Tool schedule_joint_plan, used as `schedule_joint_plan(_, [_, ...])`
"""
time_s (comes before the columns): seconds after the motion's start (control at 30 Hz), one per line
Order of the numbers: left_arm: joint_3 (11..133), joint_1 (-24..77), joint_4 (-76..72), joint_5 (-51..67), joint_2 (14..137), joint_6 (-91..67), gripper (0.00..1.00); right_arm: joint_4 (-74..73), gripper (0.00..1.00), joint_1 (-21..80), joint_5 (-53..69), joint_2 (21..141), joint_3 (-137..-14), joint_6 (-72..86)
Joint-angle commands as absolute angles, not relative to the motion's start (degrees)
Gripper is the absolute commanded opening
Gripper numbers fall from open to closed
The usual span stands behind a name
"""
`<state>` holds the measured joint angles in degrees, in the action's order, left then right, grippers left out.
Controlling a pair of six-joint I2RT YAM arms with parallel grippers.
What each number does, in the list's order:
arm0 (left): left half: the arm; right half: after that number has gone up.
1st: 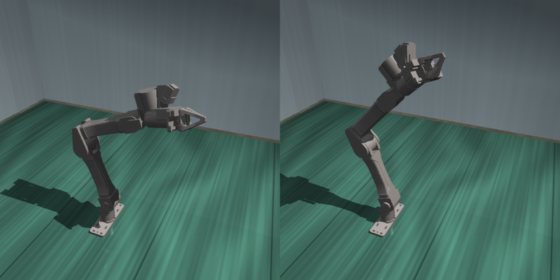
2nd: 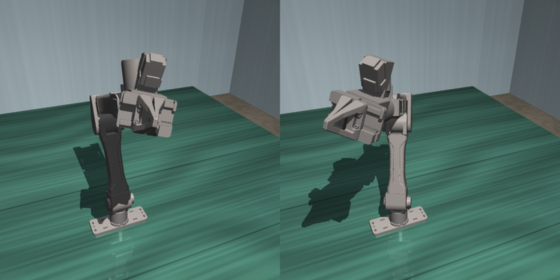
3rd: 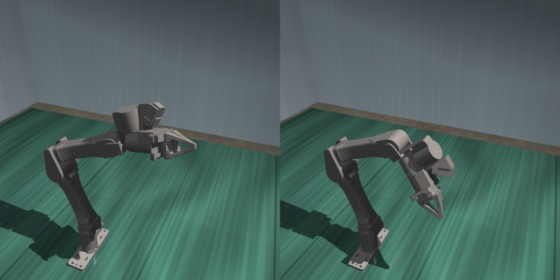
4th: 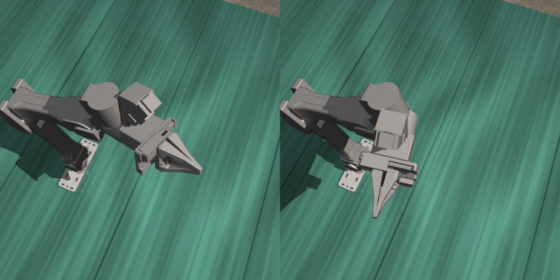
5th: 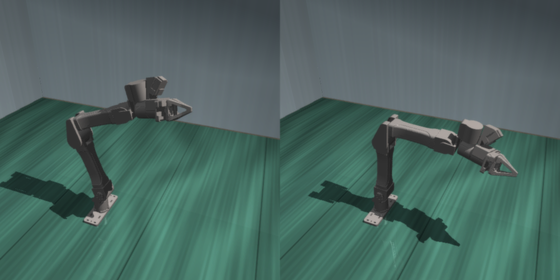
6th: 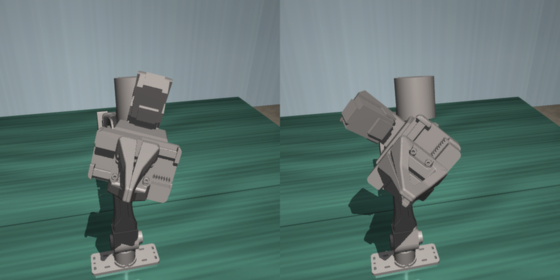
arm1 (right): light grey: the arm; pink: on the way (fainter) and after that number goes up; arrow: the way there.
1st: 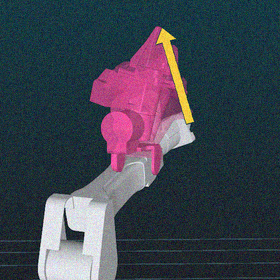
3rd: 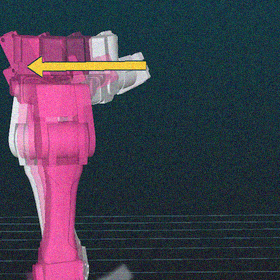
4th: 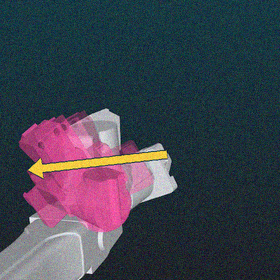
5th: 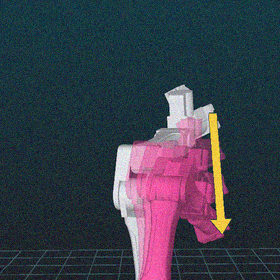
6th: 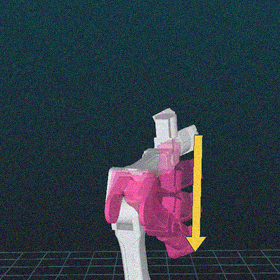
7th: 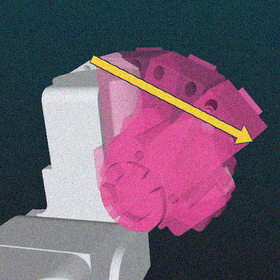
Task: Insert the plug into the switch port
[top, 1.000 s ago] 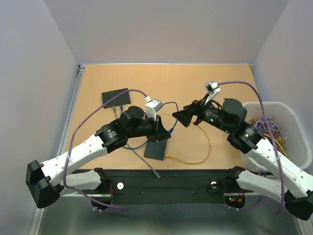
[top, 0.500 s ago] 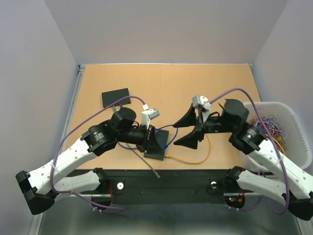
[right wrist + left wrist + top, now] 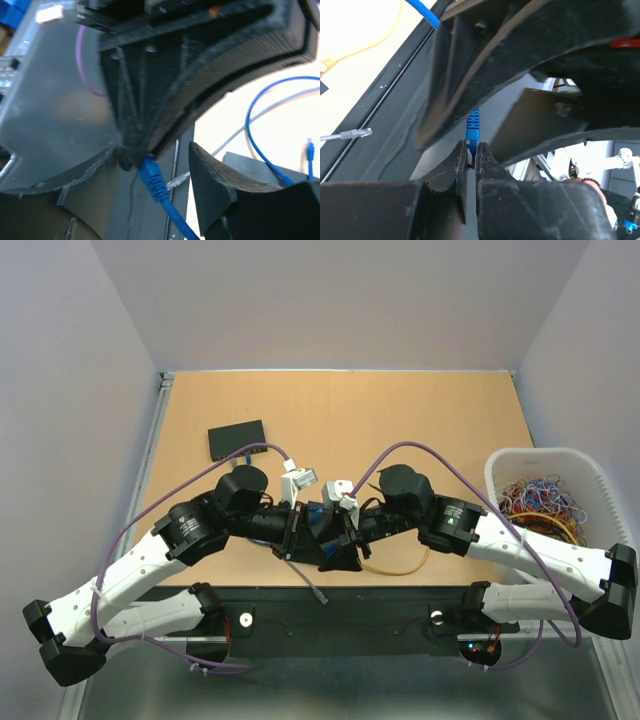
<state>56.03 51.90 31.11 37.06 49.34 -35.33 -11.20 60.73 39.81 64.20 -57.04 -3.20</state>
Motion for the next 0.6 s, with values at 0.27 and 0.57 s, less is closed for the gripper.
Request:
schedule_joint_plan(0.27, [54.6,50.8,30.4,37.2,46.3,-35.7,0.03,-11.5,0.48,62.4,29.2,60.5,-59.7,-6.1])
schedule_joint_plan(0.57, [55.9,50.4,33.1,35.6,45.4,-35.1,0.03,-12.7,0.45,63.6,23.6,61.7,-59.2,-5.9])
